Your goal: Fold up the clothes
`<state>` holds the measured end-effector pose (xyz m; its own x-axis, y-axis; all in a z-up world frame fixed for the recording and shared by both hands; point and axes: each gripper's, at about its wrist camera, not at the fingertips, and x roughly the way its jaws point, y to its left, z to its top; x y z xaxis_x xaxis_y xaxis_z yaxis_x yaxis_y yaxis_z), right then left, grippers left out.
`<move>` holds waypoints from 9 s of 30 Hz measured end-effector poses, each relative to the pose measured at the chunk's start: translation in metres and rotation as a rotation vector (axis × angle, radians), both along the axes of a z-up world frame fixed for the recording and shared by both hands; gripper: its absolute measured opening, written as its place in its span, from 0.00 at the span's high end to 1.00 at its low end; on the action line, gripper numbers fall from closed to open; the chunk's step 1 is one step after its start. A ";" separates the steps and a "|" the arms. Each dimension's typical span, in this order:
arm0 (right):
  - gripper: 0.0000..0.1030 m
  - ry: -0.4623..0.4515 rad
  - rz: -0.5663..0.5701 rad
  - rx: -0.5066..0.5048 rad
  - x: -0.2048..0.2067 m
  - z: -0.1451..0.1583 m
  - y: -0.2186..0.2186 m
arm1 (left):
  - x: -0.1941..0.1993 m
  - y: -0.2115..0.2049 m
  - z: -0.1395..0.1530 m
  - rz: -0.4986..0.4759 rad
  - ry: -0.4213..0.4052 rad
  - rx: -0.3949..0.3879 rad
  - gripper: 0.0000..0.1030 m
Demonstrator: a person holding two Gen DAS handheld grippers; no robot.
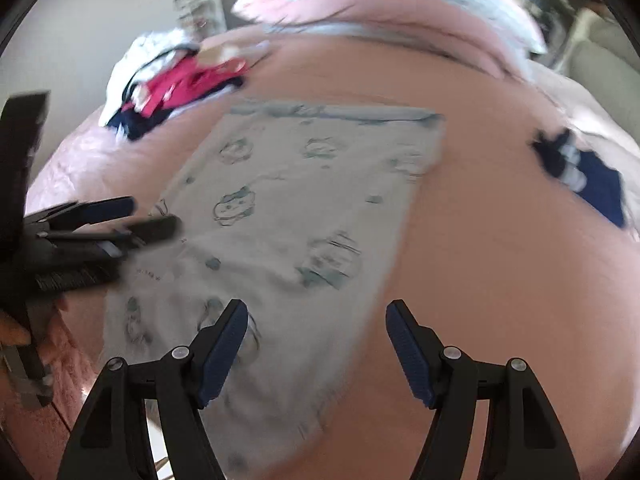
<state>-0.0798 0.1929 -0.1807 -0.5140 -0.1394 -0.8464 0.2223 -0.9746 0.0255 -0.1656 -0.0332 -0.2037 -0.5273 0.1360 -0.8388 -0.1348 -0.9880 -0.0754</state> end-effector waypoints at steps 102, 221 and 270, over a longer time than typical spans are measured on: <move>0.27 -0.076 -0.207 0.286 -0.077 -0.020 0.018 | -0.014 0.002 0.011 -0.181 0.094 -0.503 0.10; 0.58 -0.183 -0.135 -0.474 0.041 -0.013 0.055 | 0.111 -0.032 -0.016 0.133 -0.262 0.631 0.73; 0.85 -0.075 0.053 -0.264 -0.033 0.047 0.026 | 0.013 -0.048 0.006 0.022 -0.212 0.693 0.84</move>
<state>-0.1129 0.2193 -0.1333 -0.4374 -0.3854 -0.8125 0.2610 -0.9190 0.2954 -0.1526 -0.0810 -0.1981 -0.3716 0.6650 -0.6478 -0.0285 -0.7057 -0.7080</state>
